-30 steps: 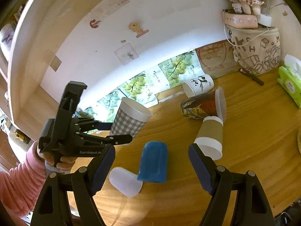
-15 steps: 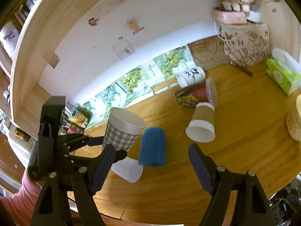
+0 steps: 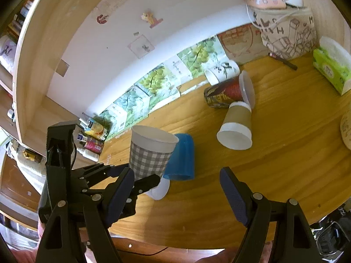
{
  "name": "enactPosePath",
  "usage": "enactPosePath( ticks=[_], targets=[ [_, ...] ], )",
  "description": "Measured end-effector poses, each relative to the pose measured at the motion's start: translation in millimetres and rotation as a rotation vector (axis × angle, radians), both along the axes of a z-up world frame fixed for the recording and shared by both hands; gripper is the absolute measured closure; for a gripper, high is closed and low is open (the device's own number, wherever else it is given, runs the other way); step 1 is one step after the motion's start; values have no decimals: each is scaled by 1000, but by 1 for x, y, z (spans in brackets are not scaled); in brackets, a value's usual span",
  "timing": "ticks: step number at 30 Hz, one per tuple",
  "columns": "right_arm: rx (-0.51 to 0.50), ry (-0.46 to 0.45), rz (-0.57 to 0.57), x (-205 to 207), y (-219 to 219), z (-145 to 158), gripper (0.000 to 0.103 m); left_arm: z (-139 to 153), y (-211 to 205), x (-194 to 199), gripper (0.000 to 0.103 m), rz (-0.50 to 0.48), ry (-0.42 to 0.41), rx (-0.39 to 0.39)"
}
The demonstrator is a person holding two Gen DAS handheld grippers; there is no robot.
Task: Flip cup upright
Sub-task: 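Lift the checkered cup with the left gripper and rotate it rim up, then bring the right tool to the checkered cup held by the left gripper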
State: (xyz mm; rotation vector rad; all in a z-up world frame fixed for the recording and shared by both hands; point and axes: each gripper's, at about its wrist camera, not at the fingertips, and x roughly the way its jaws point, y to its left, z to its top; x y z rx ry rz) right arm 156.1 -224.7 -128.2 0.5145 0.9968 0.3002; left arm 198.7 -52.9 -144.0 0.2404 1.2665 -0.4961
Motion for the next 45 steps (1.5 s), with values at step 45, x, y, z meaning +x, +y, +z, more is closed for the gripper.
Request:
enactPosePath(
  ticks=[45],
  targets=[
    [17, 355, 392, 32, -47, -78, 22, -98, -28, -85, 39, 607, 225, -207]
  ],
)
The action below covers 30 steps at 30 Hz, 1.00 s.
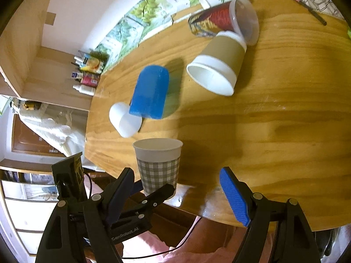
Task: Flip cup upright
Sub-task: 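Bring the right tool to the checkered cup held by the left gripper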
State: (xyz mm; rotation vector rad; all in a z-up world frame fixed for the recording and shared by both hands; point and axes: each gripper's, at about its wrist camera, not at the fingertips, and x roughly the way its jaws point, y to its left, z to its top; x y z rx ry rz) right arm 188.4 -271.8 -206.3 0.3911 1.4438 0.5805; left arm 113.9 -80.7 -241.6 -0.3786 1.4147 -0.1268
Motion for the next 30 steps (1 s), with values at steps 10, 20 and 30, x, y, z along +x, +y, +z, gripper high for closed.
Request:
enactPosePath(
  ticks=[10, 20, 30],
  targets=[
    [35, 58, 46, 7, 25, -16, 22, -4, -3, -3, 38, 8, 9, -12],
    [32, 84, 52, 8, 35, -27, 22, -5, 2, -3, 33, 2, 16, -31],
    [24, 130, 29, 14, 37, -48, 22, -2, 7, -4, 25, 4, 10, -49]
  ],
)
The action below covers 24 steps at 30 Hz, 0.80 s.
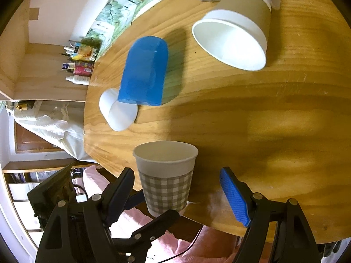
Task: Flip cup upright
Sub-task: 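Bring the right tool to the checkered cup held by the left gripper, then close the right gripper on the checkered cup while the left gripper releases it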
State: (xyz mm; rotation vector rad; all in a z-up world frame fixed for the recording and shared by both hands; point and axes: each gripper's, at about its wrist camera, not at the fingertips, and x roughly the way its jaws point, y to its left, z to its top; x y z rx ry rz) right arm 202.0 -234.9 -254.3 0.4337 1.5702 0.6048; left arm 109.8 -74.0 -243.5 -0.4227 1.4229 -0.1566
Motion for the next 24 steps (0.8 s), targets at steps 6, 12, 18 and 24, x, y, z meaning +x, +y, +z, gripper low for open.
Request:
enactPosePath(
  ticks=[6, 12, 18, 24],
  targets=[
    [38, 47, -25, 2, 5, -9, 22, 1, 4, -3, 25, -8, 5, 0],
    [48, 63, -47, 4, 15, -12, 22, 5, 5, -3, 25, -38, -1, -7],
    [46, 76, -78, 4, 23, -14, 22, 9, 7, -5, 25, -100, -19, 30],
    [25, 62, -105, 2, 30, -14, 28, 16, 9, -13, 25, -185, -70, 93]
  ],
)
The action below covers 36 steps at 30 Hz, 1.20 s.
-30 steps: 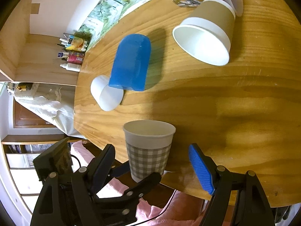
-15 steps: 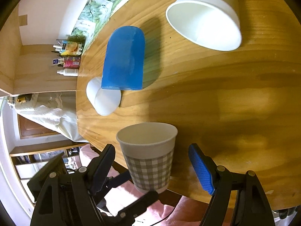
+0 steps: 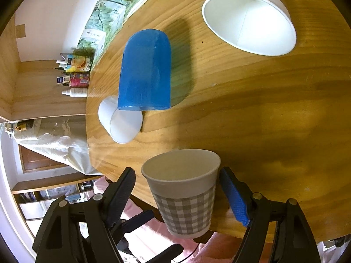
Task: Flip cup upright
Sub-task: 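Close the right gripper on the checkered cup while the left gripper releases it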
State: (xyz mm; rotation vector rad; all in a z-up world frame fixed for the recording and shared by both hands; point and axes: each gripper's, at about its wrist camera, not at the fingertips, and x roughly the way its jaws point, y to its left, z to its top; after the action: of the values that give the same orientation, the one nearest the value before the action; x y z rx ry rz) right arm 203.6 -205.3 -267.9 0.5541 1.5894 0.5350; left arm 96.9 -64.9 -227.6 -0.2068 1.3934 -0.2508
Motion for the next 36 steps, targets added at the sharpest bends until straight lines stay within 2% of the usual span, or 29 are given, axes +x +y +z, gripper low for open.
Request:
enactPosePath(
  ticks=[1, 10, 17, 20, 28, 36],
  targets=[
    [-3, 2, -7, 0, 1, -1, 30, 1, 1, -1, 25, -9, -13, 9],
    [-35, -32, -71, -7, 14, 3, 32, 16, 14, -18, 25, -30, -174, 9],
    [-56, -78, -133, -14, 21, 6, 34, 30, 39, -25, 25, 19, -305, -4],
    [-65, -103, -161, -19, 22, 8, 35, 33, 46, -27, 25, 29, -337, -29],
    [-54, -179, -251, -37, 22, 15, 35, 31, 65, -30, 25, 13, -389, -27],
    [-89, -342, -323, -58, 24, 36, 36, 40, 68, -33, 25, -73, -440, -22]
  ],
)
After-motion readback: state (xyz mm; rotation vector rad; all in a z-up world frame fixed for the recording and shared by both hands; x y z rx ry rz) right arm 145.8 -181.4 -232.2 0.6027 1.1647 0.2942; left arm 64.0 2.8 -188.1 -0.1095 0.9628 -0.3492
